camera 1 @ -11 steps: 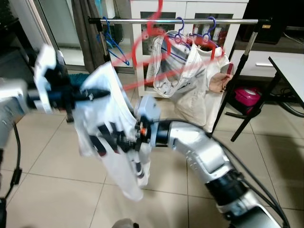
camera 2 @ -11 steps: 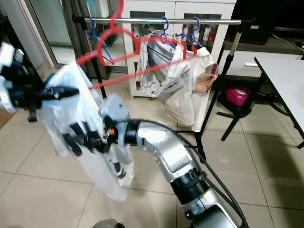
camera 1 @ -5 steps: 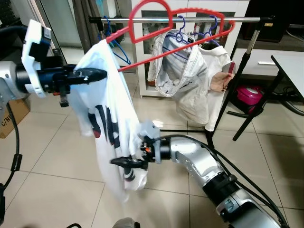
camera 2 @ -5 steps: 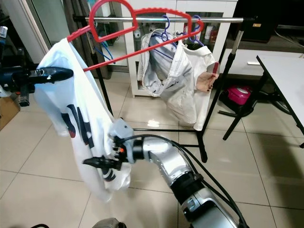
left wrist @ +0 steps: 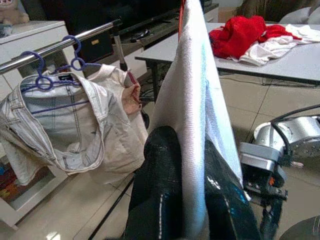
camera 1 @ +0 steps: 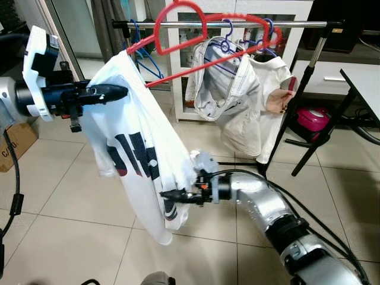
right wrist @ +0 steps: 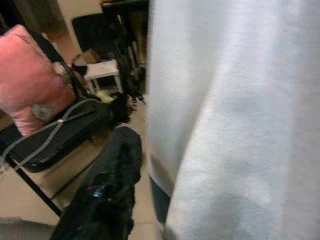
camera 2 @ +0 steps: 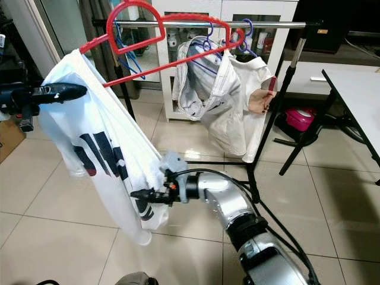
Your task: Hang hanger
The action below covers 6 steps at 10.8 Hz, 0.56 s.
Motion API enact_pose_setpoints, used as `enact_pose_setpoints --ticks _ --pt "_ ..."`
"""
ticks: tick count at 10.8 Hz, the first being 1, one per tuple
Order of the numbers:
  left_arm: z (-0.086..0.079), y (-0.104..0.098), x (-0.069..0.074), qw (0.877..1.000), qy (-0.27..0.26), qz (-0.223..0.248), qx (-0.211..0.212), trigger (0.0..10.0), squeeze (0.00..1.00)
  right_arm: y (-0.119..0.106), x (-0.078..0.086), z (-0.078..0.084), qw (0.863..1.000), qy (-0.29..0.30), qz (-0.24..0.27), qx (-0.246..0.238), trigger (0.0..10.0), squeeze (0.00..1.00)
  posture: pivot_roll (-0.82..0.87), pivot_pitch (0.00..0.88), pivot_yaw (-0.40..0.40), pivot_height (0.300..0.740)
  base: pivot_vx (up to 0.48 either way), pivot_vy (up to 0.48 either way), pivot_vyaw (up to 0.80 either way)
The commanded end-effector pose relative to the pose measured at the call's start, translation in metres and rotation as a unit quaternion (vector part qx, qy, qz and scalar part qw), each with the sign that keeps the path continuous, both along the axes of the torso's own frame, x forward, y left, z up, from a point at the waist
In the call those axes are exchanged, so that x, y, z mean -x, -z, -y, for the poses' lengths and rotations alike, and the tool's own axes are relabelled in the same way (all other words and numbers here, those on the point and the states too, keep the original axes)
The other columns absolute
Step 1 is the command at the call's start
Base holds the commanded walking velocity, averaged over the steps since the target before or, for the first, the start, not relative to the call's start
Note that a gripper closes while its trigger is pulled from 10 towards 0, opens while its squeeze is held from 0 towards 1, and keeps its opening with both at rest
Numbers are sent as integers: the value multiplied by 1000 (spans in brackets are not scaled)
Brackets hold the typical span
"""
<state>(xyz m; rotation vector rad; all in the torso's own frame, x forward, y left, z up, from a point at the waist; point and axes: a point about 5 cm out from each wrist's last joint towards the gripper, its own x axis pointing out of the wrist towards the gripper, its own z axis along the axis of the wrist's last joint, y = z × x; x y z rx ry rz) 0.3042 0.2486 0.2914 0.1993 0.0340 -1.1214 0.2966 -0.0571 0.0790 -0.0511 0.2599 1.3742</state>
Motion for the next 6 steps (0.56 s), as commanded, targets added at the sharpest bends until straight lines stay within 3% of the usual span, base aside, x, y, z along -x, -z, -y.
enact_pose_setpoints --ticks 1,5,6 --pt "-9 -14 4 999 -13 32 -6 0 0 4 -5 17 1000 21 -5 16 0 0 45 0 98 740 0 0 0" --pt "-19 -2 13 999 -25 20 -26 0 0 1 -19 65 996 75 -7 40 0 0 44 0 92 740 0 0 0" --pt "-20 2 17 999 -28 14 -31 0 0 -5 -28 80 993 112 -1 38 0 0 46 0 89 740 0 0 0"
